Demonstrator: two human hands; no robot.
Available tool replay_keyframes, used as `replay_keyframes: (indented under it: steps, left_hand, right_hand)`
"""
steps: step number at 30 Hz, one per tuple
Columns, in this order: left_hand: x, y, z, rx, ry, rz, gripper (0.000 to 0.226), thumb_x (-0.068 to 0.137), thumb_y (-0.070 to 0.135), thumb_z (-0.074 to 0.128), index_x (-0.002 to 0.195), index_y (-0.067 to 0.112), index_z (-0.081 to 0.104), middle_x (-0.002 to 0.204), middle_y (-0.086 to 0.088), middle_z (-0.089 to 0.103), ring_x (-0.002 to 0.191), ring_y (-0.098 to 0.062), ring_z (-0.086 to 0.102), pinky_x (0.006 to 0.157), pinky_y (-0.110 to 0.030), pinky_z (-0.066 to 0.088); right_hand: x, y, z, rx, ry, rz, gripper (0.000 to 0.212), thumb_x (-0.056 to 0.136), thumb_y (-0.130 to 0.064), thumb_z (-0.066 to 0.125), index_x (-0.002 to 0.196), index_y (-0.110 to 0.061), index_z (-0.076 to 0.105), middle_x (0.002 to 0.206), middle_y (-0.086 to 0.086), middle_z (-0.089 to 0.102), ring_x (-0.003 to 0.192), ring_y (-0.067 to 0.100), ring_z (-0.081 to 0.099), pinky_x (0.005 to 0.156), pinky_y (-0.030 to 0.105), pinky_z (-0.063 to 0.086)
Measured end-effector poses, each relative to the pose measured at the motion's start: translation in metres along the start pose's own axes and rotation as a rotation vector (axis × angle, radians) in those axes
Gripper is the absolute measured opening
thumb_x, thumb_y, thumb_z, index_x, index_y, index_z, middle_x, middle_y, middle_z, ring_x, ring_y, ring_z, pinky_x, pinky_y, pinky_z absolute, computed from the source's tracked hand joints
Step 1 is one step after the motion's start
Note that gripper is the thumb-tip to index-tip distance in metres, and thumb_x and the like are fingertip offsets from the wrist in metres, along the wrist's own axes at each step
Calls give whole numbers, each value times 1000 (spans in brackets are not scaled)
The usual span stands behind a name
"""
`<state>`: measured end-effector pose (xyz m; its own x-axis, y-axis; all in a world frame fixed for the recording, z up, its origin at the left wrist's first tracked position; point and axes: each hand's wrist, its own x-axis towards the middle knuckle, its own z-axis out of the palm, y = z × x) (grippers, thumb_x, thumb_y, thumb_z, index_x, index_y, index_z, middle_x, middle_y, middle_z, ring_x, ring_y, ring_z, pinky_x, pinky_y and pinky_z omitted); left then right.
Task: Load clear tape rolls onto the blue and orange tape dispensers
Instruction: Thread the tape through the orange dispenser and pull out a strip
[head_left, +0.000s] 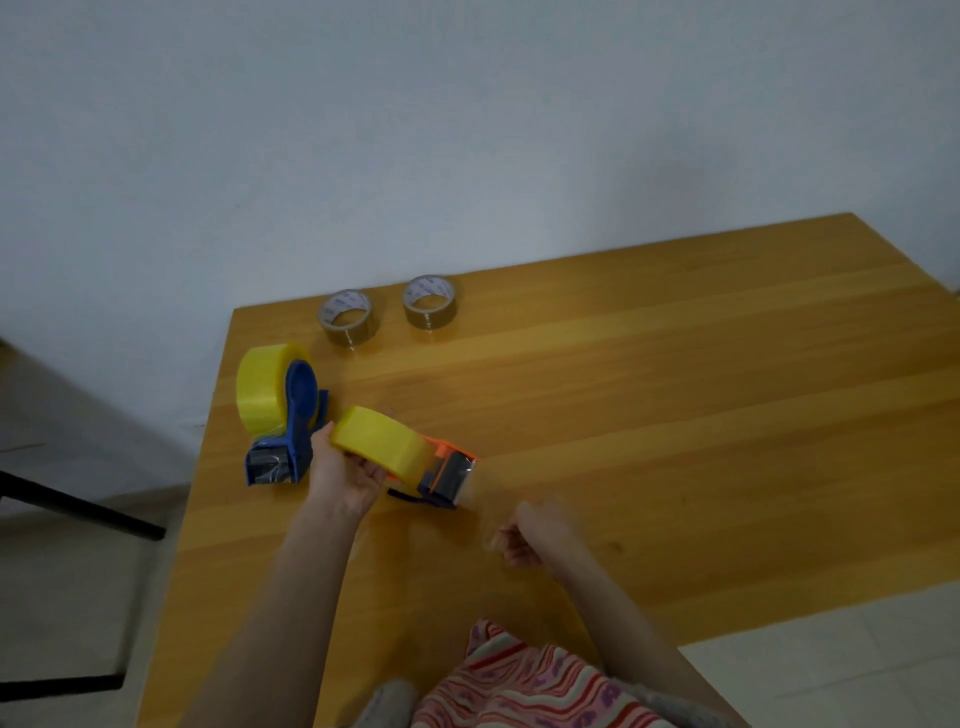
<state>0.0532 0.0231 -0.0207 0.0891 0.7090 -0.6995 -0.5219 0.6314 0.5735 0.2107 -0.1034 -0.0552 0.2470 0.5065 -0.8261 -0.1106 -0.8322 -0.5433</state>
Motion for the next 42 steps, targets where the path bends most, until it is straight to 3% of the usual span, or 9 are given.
replay_keyframes:
  steps: [5, 12, 18, 23, 28, 32, 35, 38, 42]
  left_hand:
    - [9, 12, -14, -144, 115, 23, 37, 99, 36, 33, 113, 11, 58, 104, -5, 68, 83, -16, 65, 67, -30, 55]
    - [4, 2, 2, 65, -56, 108, 59, 97, 39, 28, 66, 18, 74, 74, -1, 75, 84, -14, 62, 70, -26, 50]
    - [7, 5, 22, 336, -219, 177, 35, 95, 40, 31, 101, 18, 56, 87, -6, 75, 91, -20, 63, 78, -31, 49]
    - [13, 5, 25, 511, -361, 135, 46, 97, 35, 26, 133, 10, 42, 104, -13, 69, 98, -23, 63, 85, -40, 49]
    - [22, 13, 37, 596, -403, 71, 49, 94, 30, 32, 136, 7, 38, 100, -17, 69, 88, -25, 66, 82, -39, 50]
    - [29, 22, 48, 822, -386, 110, 44, 95, 33, 33, 125, 5, 49, 89, -10, 75, 88, -24, 68, 81, -36, 51]
    - [35, 23, 57, 1185, -340, 200, 48, 89, 50, 40, 113, 13, 59, 108, -5, 68, 95, -22, 61, 90, -35, 45]
    - [43, 13, 66, 1472, -289, 436, 37, 90, 41, 51, 66, 19, 34, 65, 2, 34, 55, -13, 34, 55, -27, 30]
    - [55, -10, 68, 1797, -251, 657, 47, 88, 40, 55, 58, 15, 28, 55, -1, 27, 48, -15, 29, 46, -28, 25]
  right_hand:
    - [1, 24, -5, -142, 42, -55, 53, 99, -16, 35, 49, -8, 51, 53, 6, 54, 49, 14, 51, 61, 26, 47]
    - [-3, 5, -38, 11, 308, -334, 50, 86, -12, 55, 37, -14, 62, 56, 9, 67, 59, 29, 66, 68, 46, 59]
    - [-16, 3, -61, 249, 618, -644, 29, 93, -21, 57, 70, -8, 70, 62, 8, 67, 58, 22, 65, 62, 45, 59]
    - [-25, -6, -71, 367, 596, -734, 28, 94, -19, 56, 69, -15, 68, 64, 4, 64, 59, 10, 61, 57, 30, 59]
    - [-27, -11, -72, 349, 554, -766, 28, 93, -20, 57, 72, -6, 70, 65, 5, 64, 61, 10, 61, 55, 25, 57]
    - [-28, -12, -69, 353, 539, -765, 26, 93, -18, 58, 72, -8, 70, 64, 4, 63, 59, 7, 60, 53, 23, 56]
    - [-28, -11, -68, 343, 530, -772, 25, 93, -17, 57, 73, -13, 70, 63, 4, 63, 61, 10, 60, 54, 26, 56]
    - [-28, -7, -70, 306, 562, -767, 27, 94, -20, 57, 72, -11, 70, 66, 7, 66, 64, 16, 63, 56, 27, 57]
    - [-26, -3, -77, 322, 586, -738, 29, 94, -20, 56, 72, -5, 69, 71, 11, 68, 69, 18, 65, 57, 29, 57]
